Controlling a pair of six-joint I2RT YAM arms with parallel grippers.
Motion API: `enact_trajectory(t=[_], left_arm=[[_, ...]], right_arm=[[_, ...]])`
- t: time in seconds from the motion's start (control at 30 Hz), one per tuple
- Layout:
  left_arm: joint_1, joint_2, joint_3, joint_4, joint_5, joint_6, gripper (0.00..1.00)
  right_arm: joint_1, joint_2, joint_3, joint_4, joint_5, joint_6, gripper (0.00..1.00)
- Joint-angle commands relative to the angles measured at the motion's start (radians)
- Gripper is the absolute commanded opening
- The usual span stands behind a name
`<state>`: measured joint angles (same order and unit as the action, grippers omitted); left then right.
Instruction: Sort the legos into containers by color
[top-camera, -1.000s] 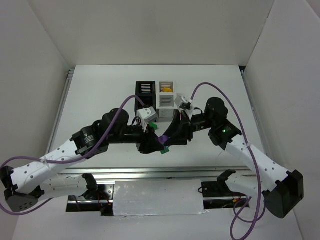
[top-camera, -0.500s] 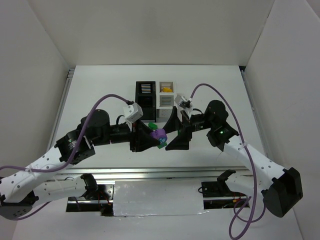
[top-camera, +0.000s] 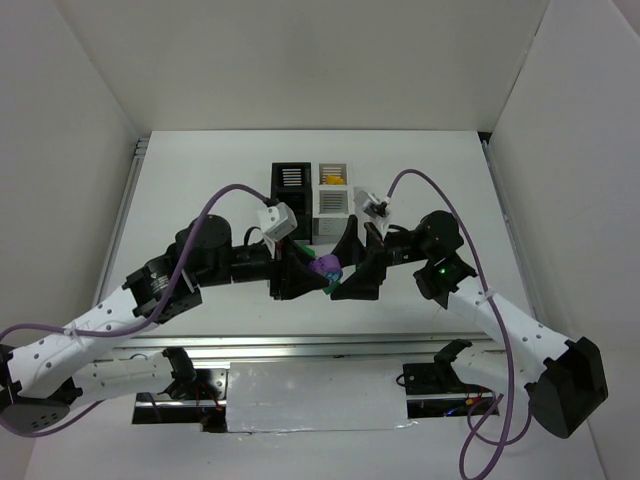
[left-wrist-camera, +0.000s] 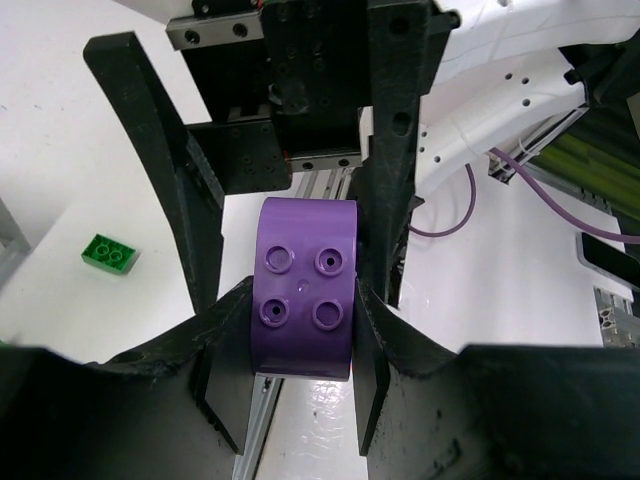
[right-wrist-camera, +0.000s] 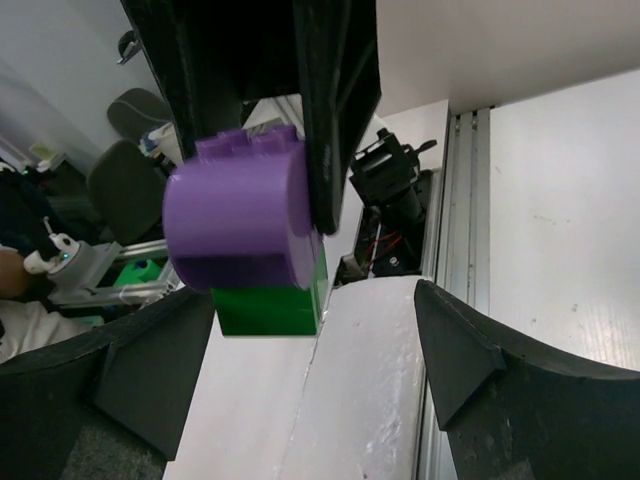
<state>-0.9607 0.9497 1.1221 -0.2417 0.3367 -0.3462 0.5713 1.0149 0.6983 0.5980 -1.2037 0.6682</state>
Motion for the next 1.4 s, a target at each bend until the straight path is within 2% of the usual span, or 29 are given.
enact_trajectory(t=[0.0,0.07,0.1,0.13,0.17,0.23,0.33,0.43,0.5,0.6,0.77,0.9,0.97,1.03,1.07,1.17,1.2,1.23,1.3,1.37], left_arm=[[0.004,0.017,0.008,0.048,-0.011,-0.013,0.0],[0.005,0.027,0.011,0.05,-0.015,-0.017,0.0],[0.005,0.03,0.013,0.05,-0.015,-0.017,0.0],[0.005,0.032,0.013,0.053,-0.015,-0.022,0.0],[0.007,0.038,0.016,0.051,-0.011,-0.019,0.0],[0.01,0.04,0.021,0.045,-0.027,-0.022,0.0],[0.014,0.028,0.024,0.051,-0.062,-0.03,0.0],[0.031,0.003,0.027,0.077,-0.11,-0.051,0.0],[0.063,-0.012,0.03,0.096,-0.114,-0.071,0.0],[0.134,-0.019,0.056,0.11,-0.105,-0.096,0.0],[0.301,0.018,0.084,0.151,-0.001,-0.177,0.0],[0.375,0.076,0.102,0.205,0.056,-0.214,0.0],[0.376,0.115,0.12,0.194,-0.056,-0.192,0.0],[0.376,0.185,0.139,0.164,-0.193,-0.18,0.0],[0.379,0.222,0.18,0.136,-0.352,-0.181,0.0],[0.381,0.389,0.278,0.073,-0.609,-0.148,0.0],[0.381,0.434,0.31,0.067,-0.651,-0.123,0.0],[0.384,0.524,0.382,0.049,-0.686,-0.093,0.0],[0.386,0.605,0.45,0.036,-0.781,-0.06,0.0],[0.395,0.679,0.467,0.109,-0.827,-0.022,0.0]], right_arm=[[0.019,-0.036,0.052,-0.036,0.033,-0.061,0.86],[0.025,-0.039,0.055,-0.066,0.046,-0.085,0.8],[0.025,-0.039,0.053,-0.067,0.056,-0.088,0.62],[0.025,-0.038,0.052,-0.073,0.062,-0.094,0.51],[0.028,-0.035,0.052,-0.076,0.066,-0.097,0.28],[0.029,-0.03,0.058,-0.101,0.078,-0.114,0.1],[0.032,-0.03,0.063,-0.161,0.088,-0.163,0.01],[0.03,-0.021,0.049,-0.155,0.072,-0.182,0.0],[0.03,-0.004,0.03,-0.121,0.053,-0.18,0.0],[0.027,0.019,0.017,-0.156,0.046,-0.234,0.0],[0.012,0.047,-0.034,-0.13,0.056,-0.228,0.0],[-0.008,0.036,-0.056,-0.13,0.09,-0.226,0.0],[-0.013,0.018,-0.056,-0.153,0.142,-0.226,0.0],[-0.013,-0.013,-0.056,-0.21,0.295,-0.234,0.0],[-0.014,-0.028,-0.053,-0.231,0.353,-0.231,0.0],[-0.011,-0.09,-0.019,-0.348,0.562,-0.225,0.0],[-0.008,-0.108,-0.007,-0.421,0.663,-0.214,0.0],[-0.008,-0.149,0.019,-0.461,0.717,-0.211,0.0],[-0.007,-0.192,0.043,-0.569,0.817,-0.197,0.0],[-0.005,-0.263,0.053,-0.633,0.901,-0.199,0.0]])
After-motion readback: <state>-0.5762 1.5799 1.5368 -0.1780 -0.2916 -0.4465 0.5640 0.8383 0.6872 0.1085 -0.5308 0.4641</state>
